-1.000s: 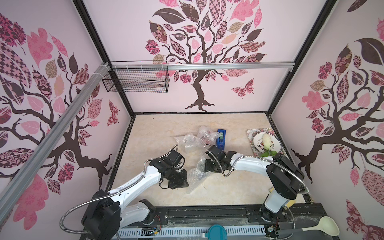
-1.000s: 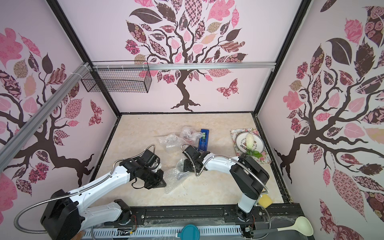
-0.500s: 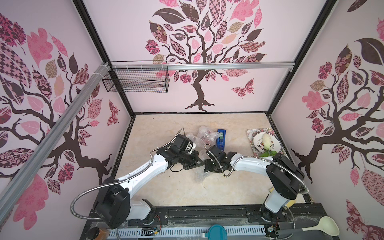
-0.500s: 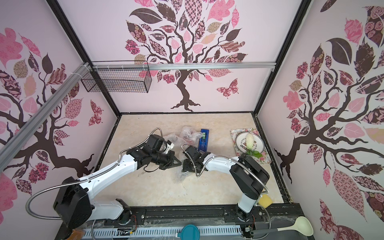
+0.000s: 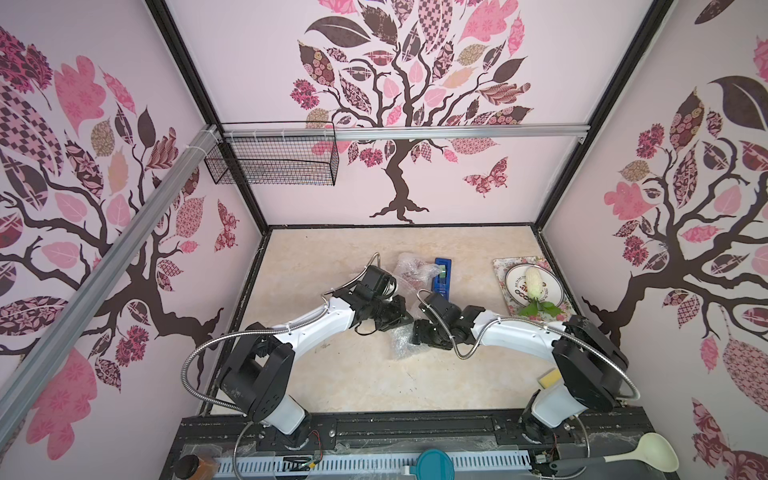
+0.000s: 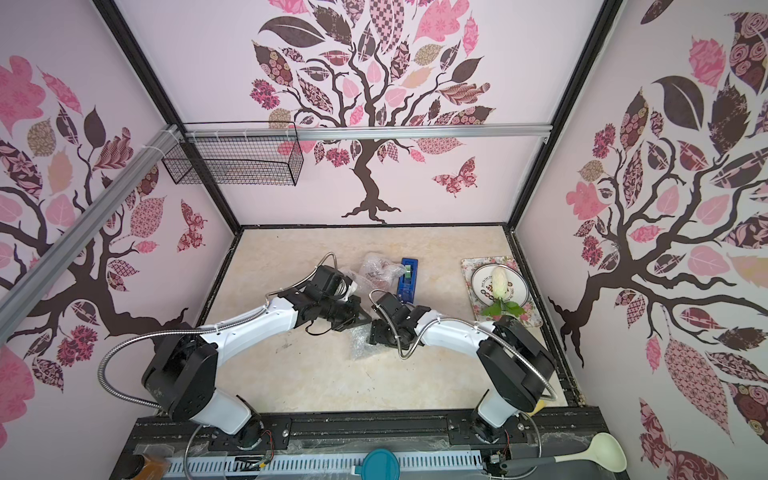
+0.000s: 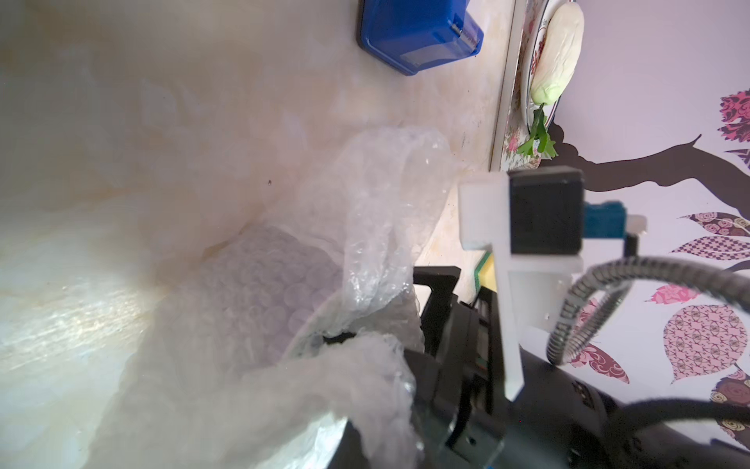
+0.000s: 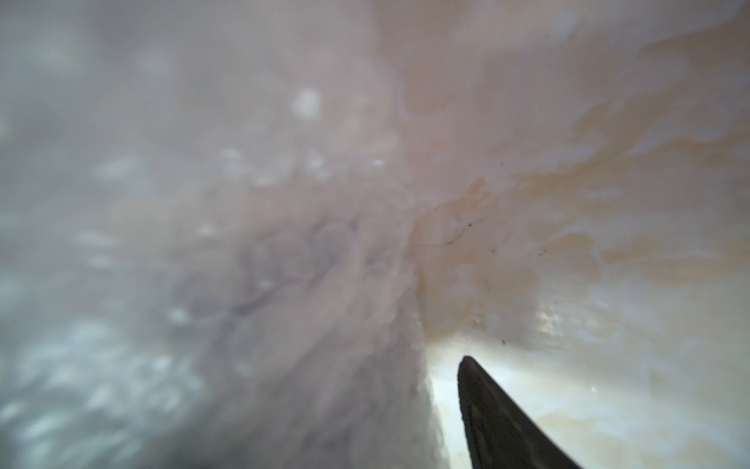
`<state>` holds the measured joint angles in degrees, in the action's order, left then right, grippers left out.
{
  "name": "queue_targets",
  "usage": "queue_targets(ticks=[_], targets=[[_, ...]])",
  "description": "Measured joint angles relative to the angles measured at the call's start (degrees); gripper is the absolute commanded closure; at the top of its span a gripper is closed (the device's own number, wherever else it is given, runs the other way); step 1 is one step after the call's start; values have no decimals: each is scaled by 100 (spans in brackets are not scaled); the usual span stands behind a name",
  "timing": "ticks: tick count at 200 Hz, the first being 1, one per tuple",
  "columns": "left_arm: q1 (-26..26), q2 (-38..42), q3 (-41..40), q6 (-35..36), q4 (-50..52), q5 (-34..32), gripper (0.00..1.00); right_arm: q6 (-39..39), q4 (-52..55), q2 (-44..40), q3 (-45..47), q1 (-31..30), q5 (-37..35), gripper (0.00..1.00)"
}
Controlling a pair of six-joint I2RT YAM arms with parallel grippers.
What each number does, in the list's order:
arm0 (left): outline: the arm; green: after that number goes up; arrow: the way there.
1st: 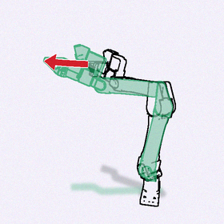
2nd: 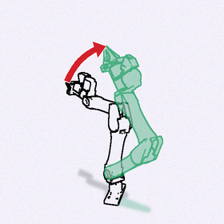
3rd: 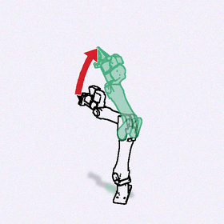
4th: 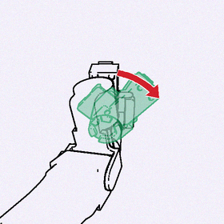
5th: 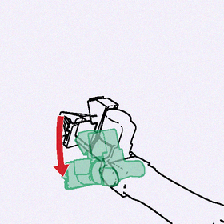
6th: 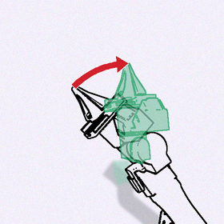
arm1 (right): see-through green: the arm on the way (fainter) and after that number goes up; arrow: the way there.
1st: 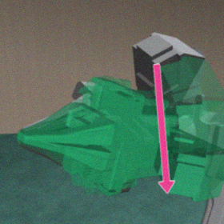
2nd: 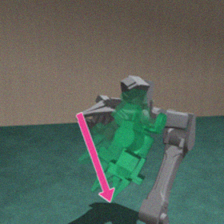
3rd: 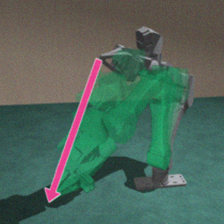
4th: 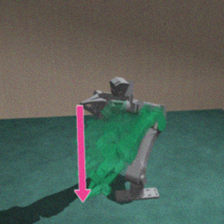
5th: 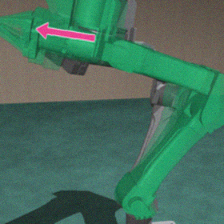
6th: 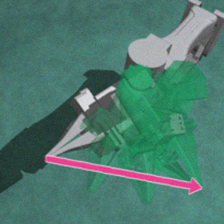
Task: Wrap mugs in bubble wrap
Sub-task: Wrap the mug in bubble wrap.
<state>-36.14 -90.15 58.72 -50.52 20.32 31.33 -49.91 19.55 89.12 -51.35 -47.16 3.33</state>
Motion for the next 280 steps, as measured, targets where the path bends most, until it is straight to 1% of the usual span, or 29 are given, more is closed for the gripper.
queue_targets(ticks=[46,65,88,107,120,131,141,149,169,188,201,216,236,259,280], targets=[[-2,-98,0,87,-251,164,100,-79,498,-542,0,107,-105,21],[-9,-168,0,107,-323,256,100,-98,673,-802,37,289,-133,21],[-31,-173,0,133,-393,382,100,-116,848,-1370,79,588,-170,21],[-48,-173,0,170,-415,479,100,-118,765,-1832,81,802,-105,21],[-59,-173,0,208,-435,527,100,-114,649,-1989,63,881,55,22],[-70,-173,0,234,-444,564,100,-105,514,-1978,33,898,275,25],[-76,-173,0,240,-455,605,100,-107,323,-1919,28,898,538,31],[-85,-175,0,240,-479,640,100,-105,190,-1875,35,898,717,34],[-105,-201,0,234,-570,728,100,-94,-195,-1884,177,898,1102,39],[-129,-271,0,232,-697,804,100,-125,-726,-2070,645,914,1290,42],[-168,-328,0,234,-789,863,100,-195,-1043,-2218,1058,1029,1491,45],[-223,-367,0,240,-839,922,100,-284,-1266,-2221,1342,1307,1672,45],[-286,-424,0,256,-940,1001,100,-258,-1462,-2100,1325,1600,1891,46],[-304,-479,0,260,-1016,1043,100,-140,-1626,-1679,1019,1674,2205,44],[-317,-496,0,269,-1049,1069,100,-90,-1840,-1475,968,1694,2435,43]])
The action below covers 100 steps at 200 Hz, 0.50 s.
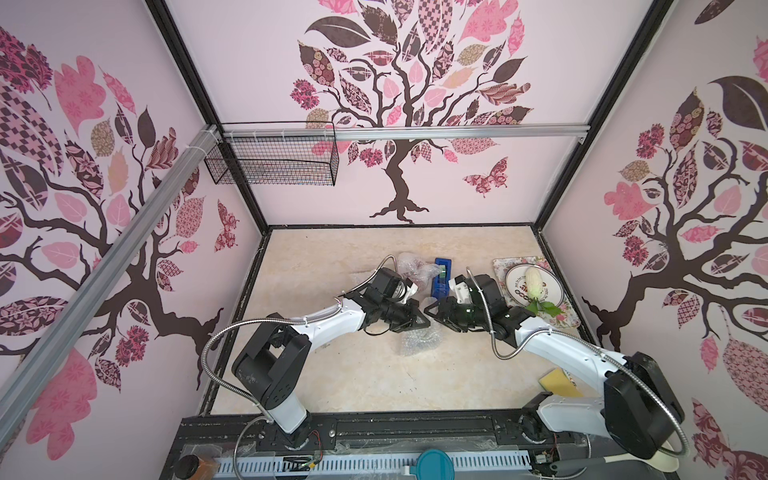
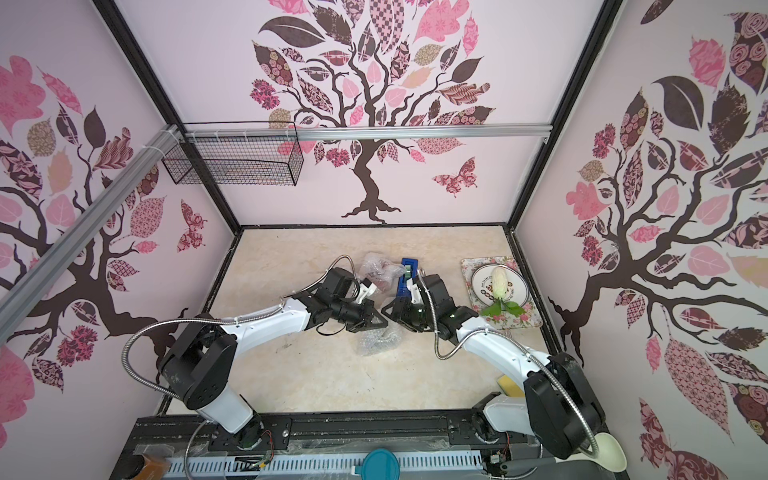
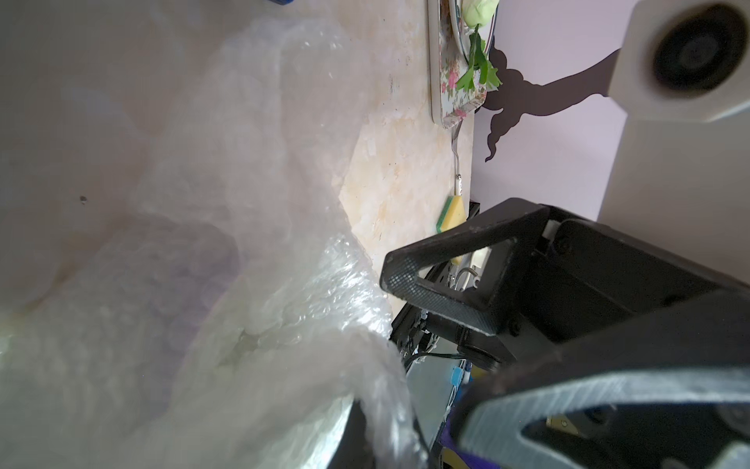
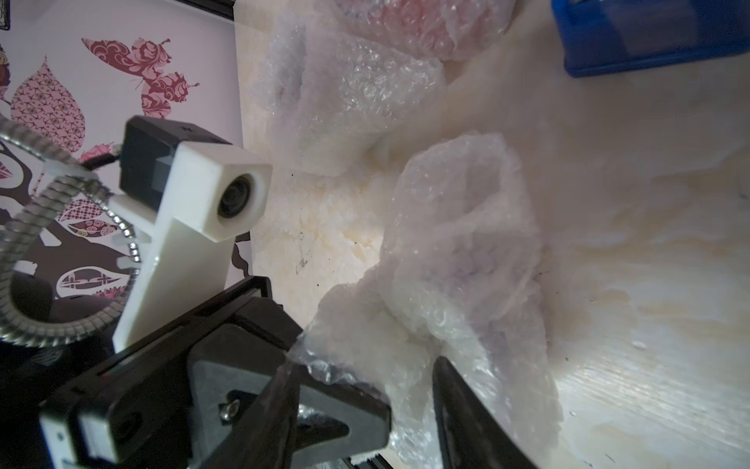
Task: Wrap mugs in bubble wrap
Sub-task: Wrap the mug in bubble wrap.
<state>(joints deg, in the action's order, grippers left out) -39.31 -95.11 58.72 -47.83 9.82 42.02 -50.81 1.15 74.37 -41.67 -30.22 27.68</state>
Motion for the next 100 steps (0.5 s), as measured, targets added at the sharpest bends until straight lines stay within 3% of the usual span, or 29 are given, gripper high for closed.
queue_targets(ticks=[42,100], targets=[[-61,-31,0,50,35,57,100,247,-120,540,-144,61,374,47],[-92,-39,-2,140,140,101,100,826,68,682,-334,114,850,70]])
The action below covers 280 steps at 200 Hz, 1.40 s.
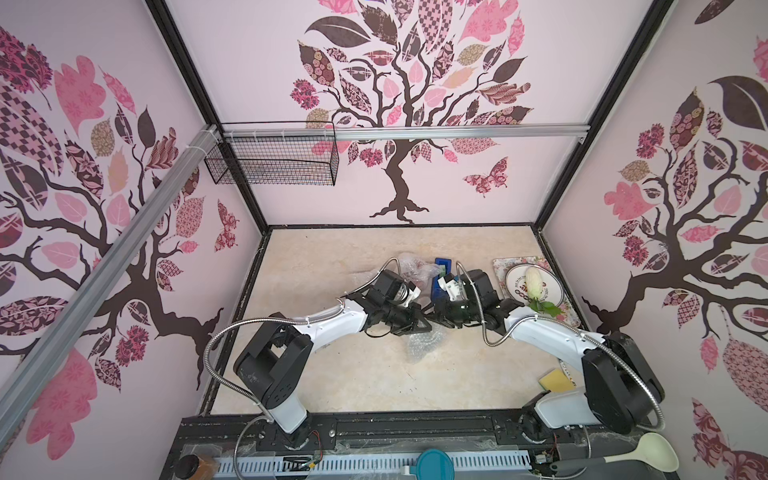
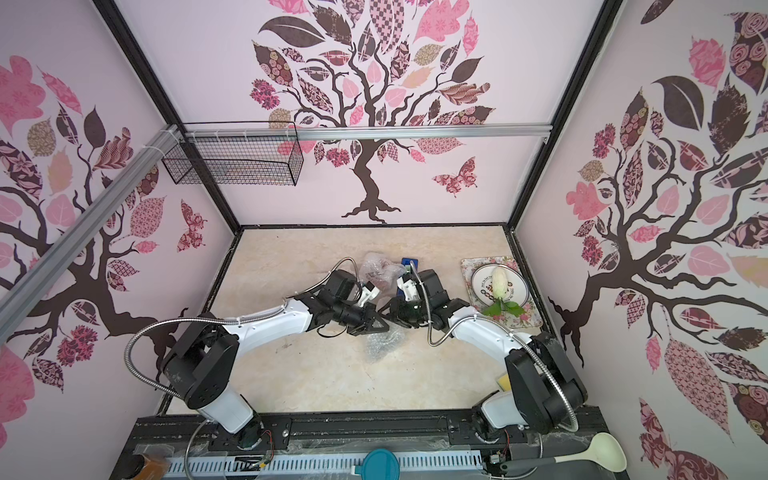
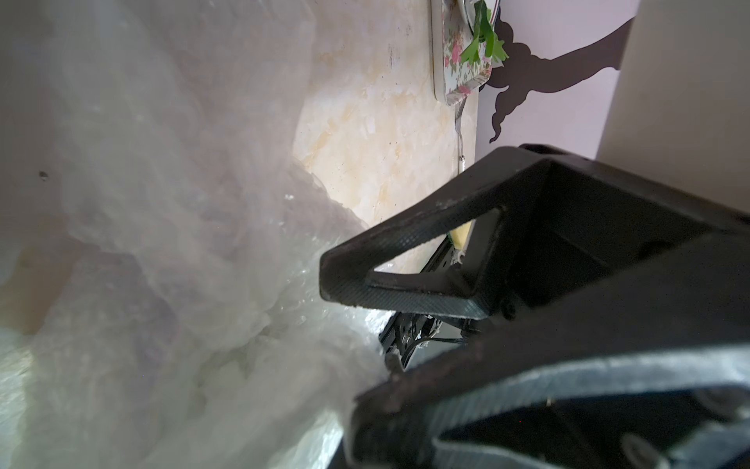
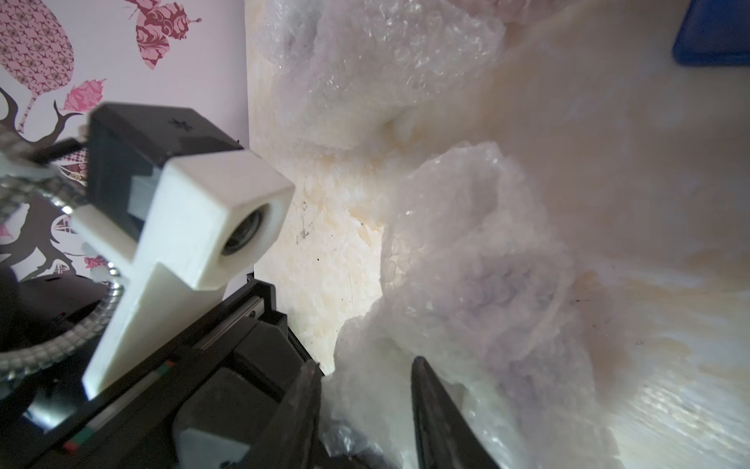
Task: Wrap mugs in bubble wrap
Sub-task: Wrap the mug in bubble wrap.
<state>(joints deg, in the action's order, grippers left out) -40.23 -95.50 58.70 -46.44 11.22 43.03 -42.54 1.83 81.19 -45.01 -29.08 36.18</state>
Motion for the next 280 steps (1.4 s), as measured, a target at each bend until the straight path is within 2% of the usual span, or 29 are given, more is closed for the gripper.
queue_targets(ticks=[57,74,97,115,150,163,202,237,280], targets=[[-33,-177,2,52,138,70,100,514,166,219,4,31,382,90],[-33,-216,2,90,155,83,98,579,210,251,4,33,433,100],[-35,-216,2,140,175,87,88,684,245,262,4,35,459,100],[-35,-216,2,131,175,114,74,745,330,299,2,42,409,100],[-52,-210,13,98,127,94,68,837,599,442,-57,61,192,100],[-52,-210,13,39,101,85,63,841,691,470,-127,61,127,100],[35,-50,15,-295,-55,15,59,887,922,579,-304,57,-35,100],[249,149,286,-603,-734,-214,59,925,1093,588,-304,-48,-42,100],[372,485,258,-1019,-944,-391,59,925,1185,586,-339,-48,-83,100]])
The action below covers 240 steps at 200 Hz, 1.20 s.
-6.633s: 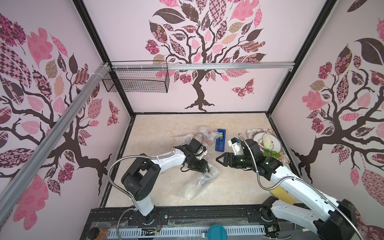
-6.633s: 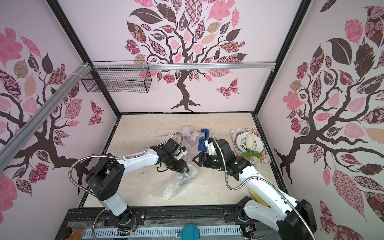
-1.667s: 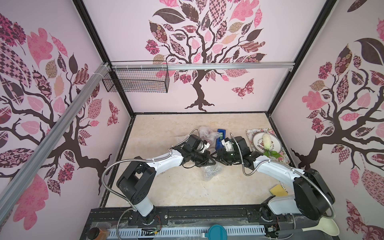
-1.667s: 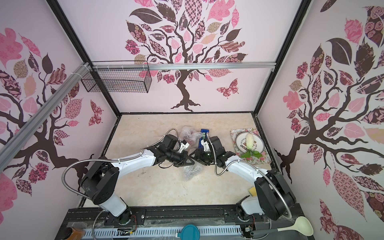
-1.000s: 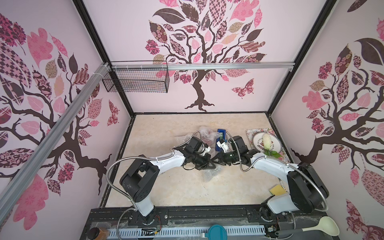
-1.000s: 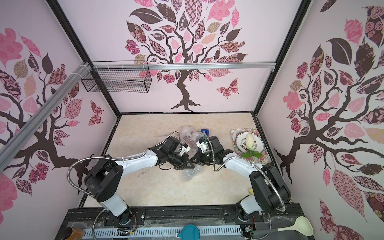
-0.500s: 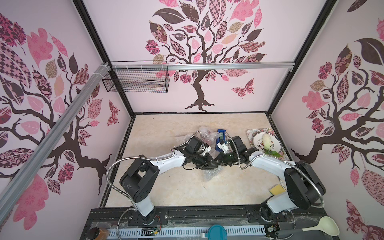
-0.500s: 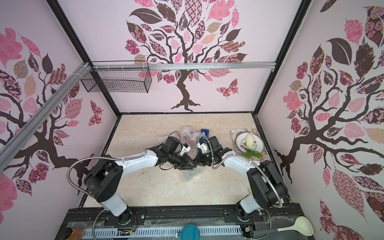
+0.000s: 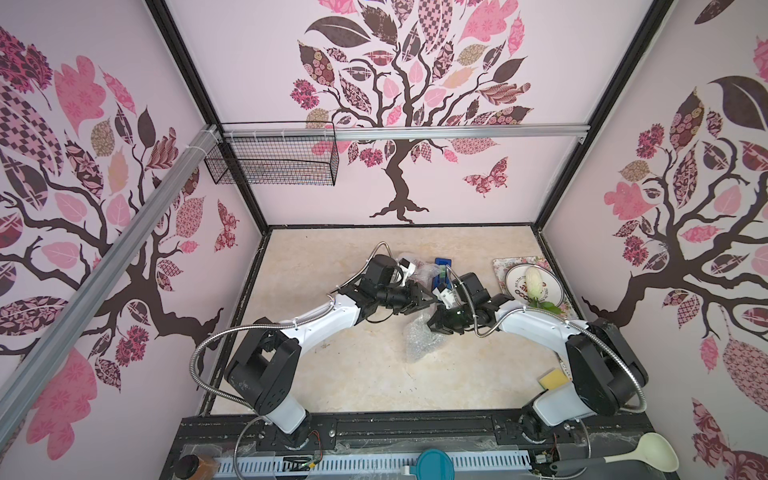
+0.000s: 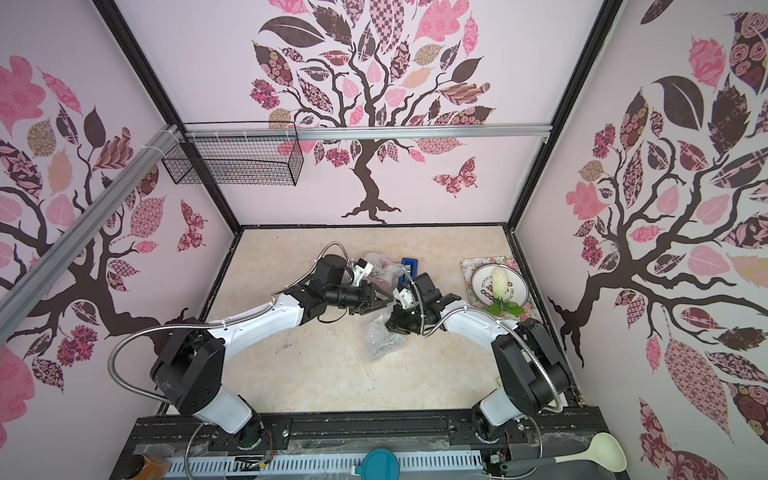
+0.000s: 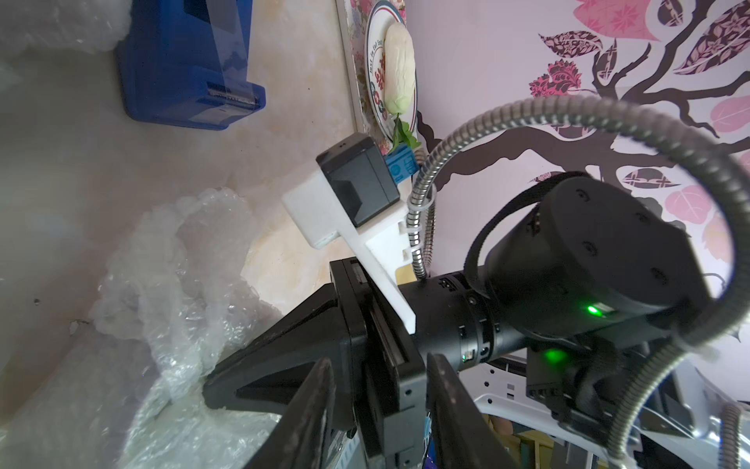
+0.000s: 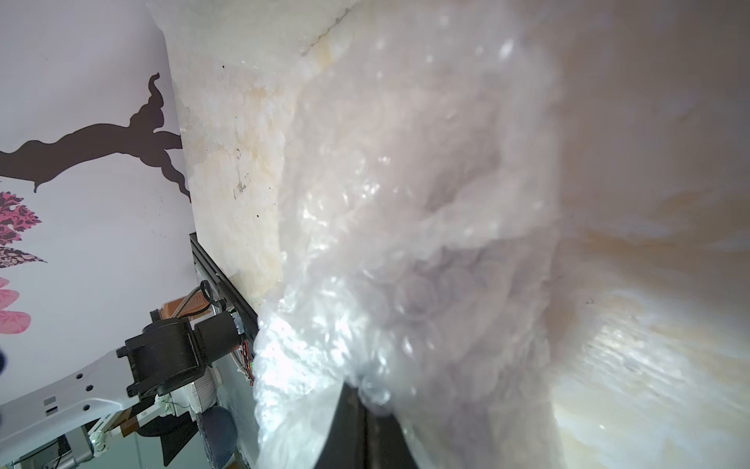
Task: Wrap mugs in bubble wrap
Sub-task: Wrap the mug in bubble wrap.
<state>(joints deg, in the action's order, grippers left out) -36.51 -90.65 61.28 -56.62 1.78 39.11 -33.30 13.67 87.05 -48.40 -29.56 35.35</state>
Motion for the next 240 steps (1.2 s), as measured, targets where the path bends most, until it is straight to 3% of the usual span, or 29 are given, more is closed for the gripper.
queue_targets(ticks=[15,43,68,145,235,240], targets=[[181,378,-122,-68,98,-190,58,0,35,0,-9,0,-11,100],[564,1237,-166,203,1239,-632,59,0,72,0,-15,0,-20,100],[522,1443,-184,570,2004,-479,59,-4,74,0,-20,0,-22,100],[0,332,-223,1576,3073,-343,58,-7,186,2,-96,0,-33,100],[-293,-442,81,1867,3252,-743,57,-103,188,0,-96,0,-57,100],[-304,-483,111,1871,3257,-765,57,-125,188,-2,-96,0,-70,94]])
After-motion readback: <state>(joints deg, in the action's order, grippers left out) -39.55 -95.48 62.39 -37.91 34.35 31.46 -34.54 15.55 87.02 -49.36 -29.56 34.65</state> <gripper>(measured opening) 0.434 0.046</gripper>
